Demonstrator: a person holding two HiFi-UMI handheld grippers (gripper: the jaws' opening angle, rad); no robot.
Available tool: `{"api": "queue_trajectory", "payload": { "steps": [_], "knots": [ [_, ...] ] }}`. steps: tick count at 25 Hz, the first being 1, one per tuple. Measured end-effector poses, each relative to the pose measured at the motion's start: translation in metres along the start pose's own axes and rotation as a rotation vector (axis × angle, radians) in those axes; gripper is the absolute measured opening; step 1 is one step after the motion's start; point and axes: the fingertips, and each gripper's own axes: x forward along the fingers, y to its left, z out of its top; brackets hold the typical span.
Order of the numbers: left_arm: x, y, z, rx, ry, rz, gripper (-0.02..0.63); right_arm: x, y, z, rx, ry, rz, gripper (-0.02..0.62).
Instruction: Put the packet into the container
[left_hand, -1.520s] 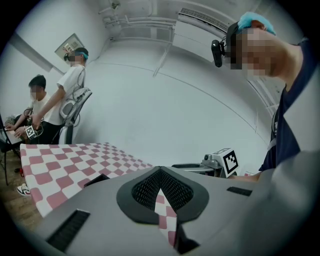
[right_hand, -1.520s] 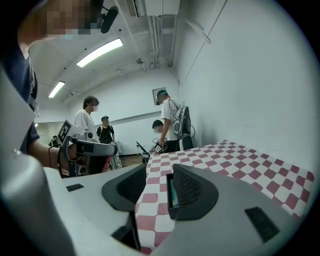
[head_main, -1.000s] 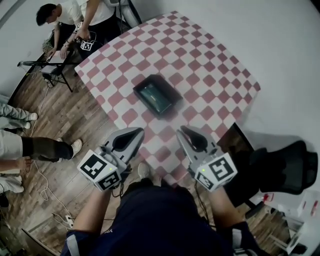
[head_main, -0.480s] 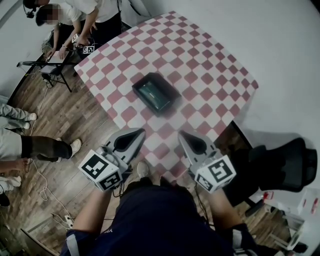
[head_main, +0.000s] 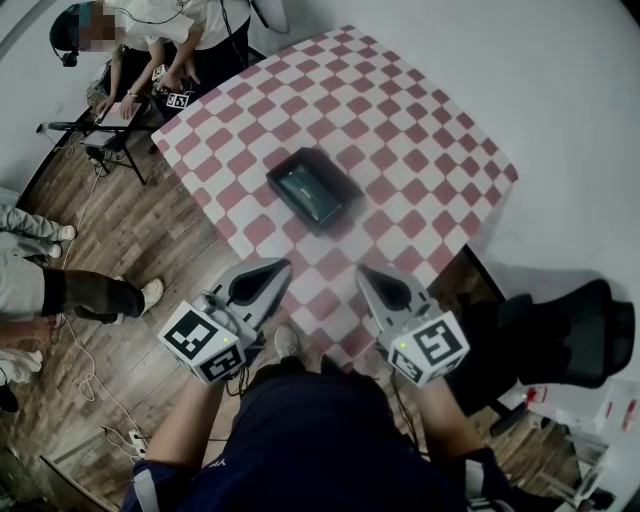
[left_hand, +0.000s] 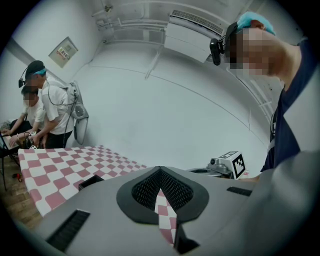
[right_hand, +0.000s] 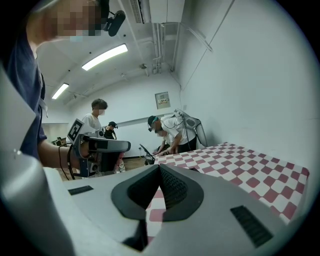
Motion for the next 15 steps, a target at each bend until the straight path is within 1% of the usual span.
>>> {"api": "queue_trajectory", "payload": {
  "steps": [4, 15],
  "knots": [
    [0.0008, 0.0002, -0.0011, -0.003, 0.003, 0.003, 0.025, 0.0003, -0.0018, -0.0055, 0.013, 0.017, 0.0, 0.018],
    [0.0035, 0.0043, -0.0022, -0.006, 0.002, 0.007, 0.025, 0.0048, -0.0047, -0.0085, 0.003, 0.027, 0.009, 0.018]
  ]
}}
